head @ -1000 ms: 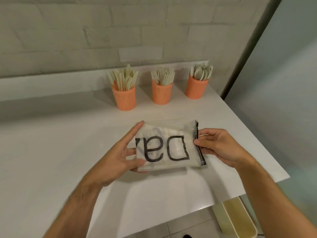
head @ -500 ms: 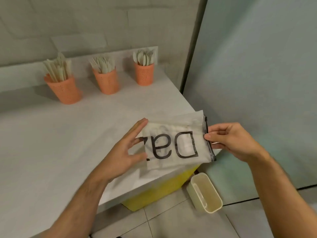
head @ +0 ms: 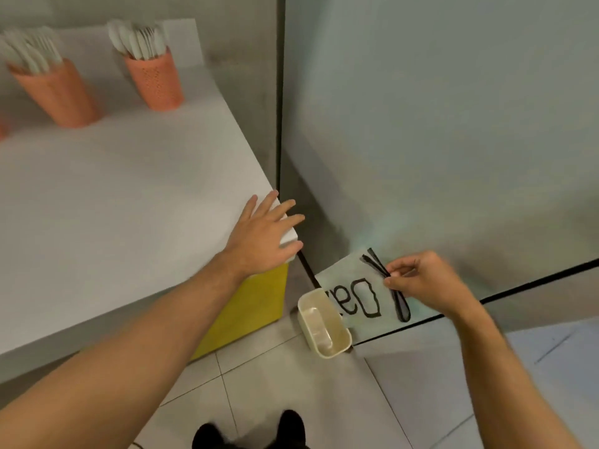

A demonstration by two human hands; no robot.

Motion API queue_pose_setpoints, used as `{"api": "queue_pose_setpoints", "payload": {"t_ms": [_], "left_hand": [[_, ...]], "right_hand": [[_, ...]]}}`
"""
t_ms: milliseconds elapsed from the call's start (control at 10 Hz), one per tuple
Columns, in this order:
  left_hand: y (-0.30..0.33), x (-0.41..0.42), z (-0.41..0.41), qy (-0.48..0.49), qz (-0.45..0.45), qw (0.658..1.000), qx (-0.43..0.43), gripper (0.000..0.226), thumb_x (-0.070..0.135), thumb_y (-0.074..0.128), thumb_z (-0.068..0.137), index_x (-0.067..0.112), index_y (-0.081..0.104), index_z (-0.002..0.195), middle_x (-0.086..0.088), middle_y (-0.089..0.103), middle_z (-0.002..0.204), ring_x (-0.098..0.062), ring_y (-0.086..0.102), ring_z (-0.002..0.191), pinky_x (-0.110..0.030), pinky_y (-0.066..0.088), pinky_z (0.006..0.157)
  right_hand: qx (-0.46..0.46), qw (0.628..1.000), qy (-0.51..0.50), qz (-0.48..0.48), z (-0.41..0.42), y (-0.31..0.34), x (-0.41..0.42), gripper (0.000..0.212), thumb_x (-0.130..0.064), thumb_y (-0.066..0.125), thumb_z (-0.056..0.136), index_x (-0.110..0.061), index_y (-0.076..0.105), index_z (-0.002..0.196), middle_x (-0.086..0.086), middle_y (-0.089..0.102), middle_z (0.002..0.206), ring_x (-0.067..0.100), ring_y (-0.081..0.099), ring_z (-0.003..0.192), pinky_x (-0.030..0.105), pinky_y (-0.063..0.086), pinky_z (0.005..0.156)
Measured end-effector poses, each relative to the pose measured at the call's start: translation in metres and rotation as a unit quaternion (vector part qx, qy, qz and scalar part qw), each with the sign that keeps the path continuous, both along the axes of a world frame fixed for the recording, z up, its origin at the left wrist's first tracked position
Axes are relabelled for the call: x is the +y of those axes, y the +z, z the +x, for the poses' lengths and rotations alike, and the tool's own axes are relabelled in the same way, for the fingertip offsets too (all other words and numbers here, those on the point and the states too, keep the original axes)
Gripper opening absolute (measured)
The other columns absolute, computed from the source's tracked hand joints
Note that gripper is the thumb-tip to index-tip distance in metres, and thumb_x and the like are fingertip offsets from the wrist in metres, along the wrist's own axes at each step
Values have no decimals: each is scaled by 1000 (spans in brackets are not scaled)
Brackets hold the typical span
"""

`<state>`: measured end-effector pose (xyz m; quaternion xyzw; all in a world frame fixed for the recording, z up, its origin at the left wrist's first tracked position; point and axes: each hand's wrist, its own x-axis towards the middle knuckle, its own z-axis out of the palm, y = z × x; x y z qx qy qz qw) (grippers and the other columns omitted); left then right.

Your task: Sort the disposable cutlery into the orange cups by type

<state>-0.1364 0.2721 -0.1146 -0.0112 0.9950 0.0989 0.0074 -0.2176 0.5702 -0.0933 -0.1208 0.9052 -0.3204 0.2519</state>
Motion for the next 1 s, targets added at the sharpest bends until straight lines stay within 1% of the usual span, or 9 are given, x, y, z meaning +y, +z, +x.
{"api": "queue_pose_setpoints", "payload": {"t_ms": [100,200,300,400,500,600,800,900,1000], "left_hand": [[-11,1,-2,-7,-65,998,17,54,59,29,91,27,60,122,-2,51,142,-31,25,146,-52,19,118],[-14,2,-1,-9,-86,996,28,49,57,34,93,25,63,114,-2,56,134,-32,31,143,-52,25,116],[-14,5,-1,-1,-77,996,33,49,57,33,94,25,63,115,-1,56,133,-30,29,143,-51,24,117],[-16,5,-2,0,-74,996,44,47,57,34,94,25,62,114,1,55,131,-29,29,143,-50,24,116],[-20,2,-4,2,-83,995,64,46,57,36,94,25,62,115,2,55,130,-28,30,142,-49,25,116],[-22,0,-5,-1,-79,995,66,44,57,37,94,26,61,114,3,55,128,-27,29,143,-48,26,115],[-17,3,-4,12,-39,997,67,42,57,40,92,29,62,115,7,55,131,-23,26,145,-46,23,117],[-12,3,-2,27,29,996,74,43,55,39,93,32,63,120,8,52,140,-20,25,145,-44,18,119],[-1,0,2,62,180,978,85,34,39,46,96,30,63,123,7,51,143,-14,34,141,-42,21,119]], "right_hand": [[39,998,0,45,-3,-62,-4,15,-11,81,81,-16,79,95,-5,69,75,9,63,71,17,47,76],[30,995,5,91,-6,-123,-11,21,-12,78,85,-12,77,105,3,75,92,10,63,78,18,50,85],[31,990,0,139,-14,-181,-23,11,-17,76,86,-20,79,96,0,78,91,12,68,79,26,57,87],[20,984,4,177,-20,-236,-36,8,-17,72,89,-18,77,95,2,76,90,15,69,77,26,59,77],[-20,980,15,197,-24,-291,-43,20,-23,75,87,-14,74,105,7,75,99,21,72,88,34,61,82],[-35,971,45,232,-24,-328,-45,33,-23,75,86,-11,70,116,9,73,112,25,69,103,32,56,88],[-76,967,65,235,-7,-324,-40,28,-13,57,92,-15,70,117,13,67,120,32,66,106,36,57,89],[-112,964,113,211,8,-293,-42,29,-10,57,92,-21,74,112,9,62,125,32,65,106,44,59,88],[-138,954,162,211,24,-249,-51,31,-11,59,91,-22,74,115,4,61,127,24,62,103,33,57,88]]}}
